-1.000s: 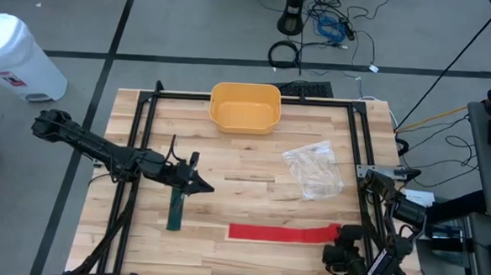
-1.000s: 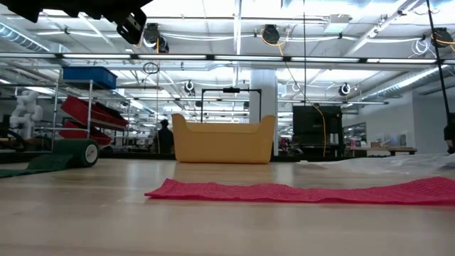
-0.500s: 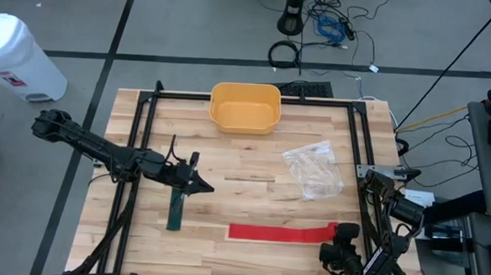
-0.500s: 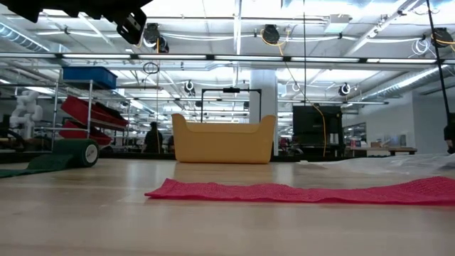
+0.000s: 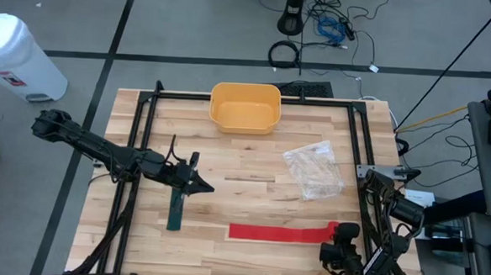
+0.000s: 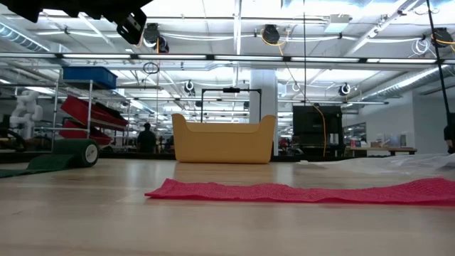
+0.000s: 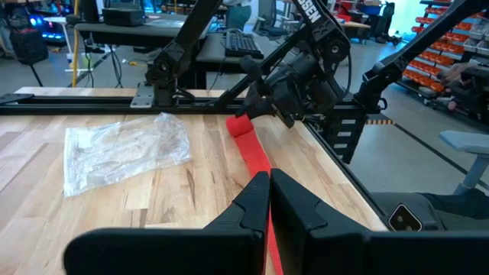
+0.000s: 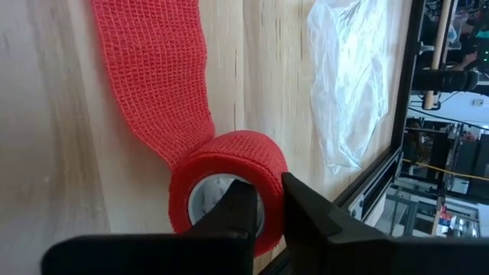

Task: Roll bandage
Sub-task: Roll the red bandage

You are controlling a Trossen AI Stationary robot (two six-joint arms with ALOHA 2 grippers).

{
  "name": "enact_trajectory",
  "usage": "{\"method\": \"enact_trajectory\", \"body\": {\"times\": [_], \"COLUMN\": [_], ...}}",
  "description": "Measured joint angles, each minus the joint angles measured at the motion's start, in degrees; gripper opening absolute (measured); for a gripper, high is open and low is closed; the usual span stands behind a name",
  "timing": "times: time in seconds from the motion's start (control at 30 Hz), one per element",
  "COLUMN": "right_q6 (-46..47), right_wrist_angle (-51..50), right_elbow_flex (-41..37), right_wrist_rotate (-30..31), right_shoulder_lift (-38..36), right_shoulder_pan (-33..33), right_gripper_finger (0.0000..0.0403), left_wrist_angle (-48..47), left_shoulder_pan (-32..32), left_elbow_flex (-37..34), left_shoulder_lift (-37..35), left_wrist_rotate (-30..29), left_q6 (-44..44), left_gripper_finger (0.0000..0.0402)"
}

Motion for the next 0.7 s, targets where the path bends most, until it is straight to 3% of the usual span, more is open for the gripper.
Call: {"method": "enact_trajectory", "body": {"times": [0.27, 0.7], "right_q6": [1.04, -6.56], "right_wrist_angle": [0.52, 0.41], "right_elbow_flex": [4.26, 13.52], "right_wrist_rotate": [1.11, 19.60], "right_shoulder_lift": [0.00, 0.00], "right_shoulder_pan": [-1.13, -5.37], "right_gripper_finger": [0.0039, 0.0040], "left_wrist_angle": [0.01, 0.33], "left_shoulder_pan": [0.01, 0.02], "left_elbow_flex": [0.00, 0.00], "left_shoulder_lift": [0.00, -0.01], "left_wrist_rotate": [-0.02, -0.01], "left_q6": [0.01, 0.01], "left_gripper_finger": [0.0018, 0.0018]}}
